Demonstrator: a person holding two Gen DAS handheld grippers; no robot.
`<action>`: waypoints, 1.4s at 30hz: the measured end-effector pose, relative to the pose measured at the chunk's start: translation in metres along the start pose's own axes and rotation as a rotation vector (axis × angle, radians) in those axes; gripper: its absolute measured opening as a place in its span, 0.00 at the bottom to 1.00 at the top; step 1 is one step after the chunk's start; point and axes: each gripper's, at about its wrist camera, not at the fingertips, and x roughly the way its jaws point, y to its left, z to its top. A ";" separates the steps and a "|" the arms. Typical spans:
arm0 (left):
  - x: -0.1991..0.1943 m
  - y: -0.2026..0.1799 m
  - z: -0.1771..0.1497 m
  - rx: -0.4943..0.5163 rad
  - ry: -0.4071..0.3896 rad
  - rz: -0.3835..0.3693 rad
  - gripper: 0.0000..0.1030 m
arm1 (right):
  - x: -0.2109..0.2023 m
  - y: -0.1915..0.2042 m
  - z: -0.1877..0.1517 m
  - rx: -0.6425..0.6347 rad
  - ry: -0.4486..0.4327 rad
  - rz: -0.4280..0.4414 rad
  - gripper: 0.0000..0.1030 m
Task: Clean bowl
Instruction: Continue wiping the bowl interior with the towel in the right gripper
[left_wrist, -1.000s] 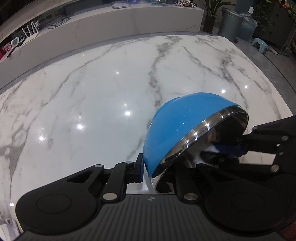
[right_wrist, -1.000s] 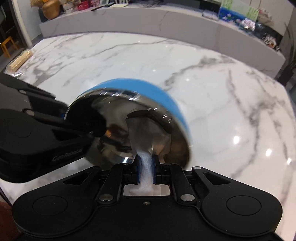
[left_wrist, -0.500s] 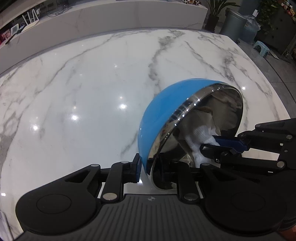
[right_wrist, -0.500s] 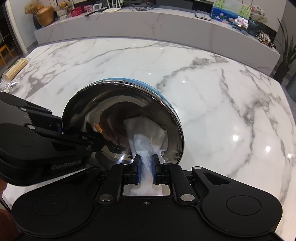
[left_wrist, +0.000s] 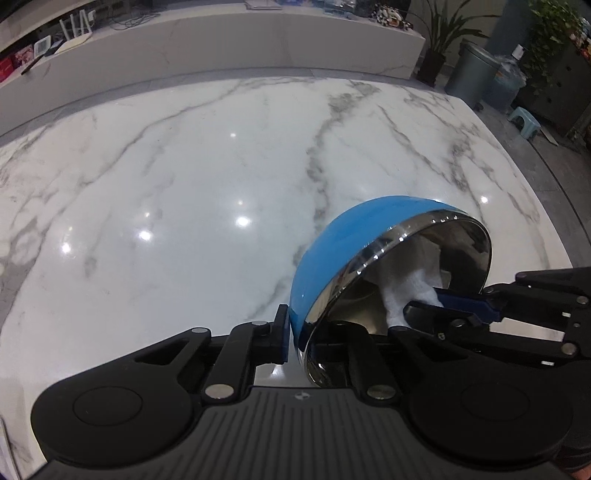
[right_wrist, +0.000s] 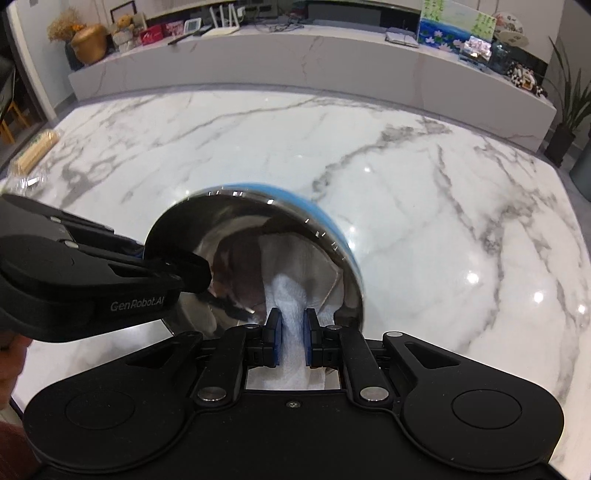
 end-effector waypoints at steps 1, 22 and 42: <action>0.002 0.002 0.001 -0.014 0.002 -0.004 0.09 | 0.000 0.000 0.001 0.003 -0.003 -0.001 0.09; 0.003 0.016 0.005 -0.171 -0.016 -0.059 0.10 | -0.002 -0.002 0.009 0.034 -0.026 -0.004 0.09; 0.000 0.021 -0.004 -0.134 0.124 -0.078 0.12 | 0.014 0.009 0.021 0.008 0.034 0.054 0.09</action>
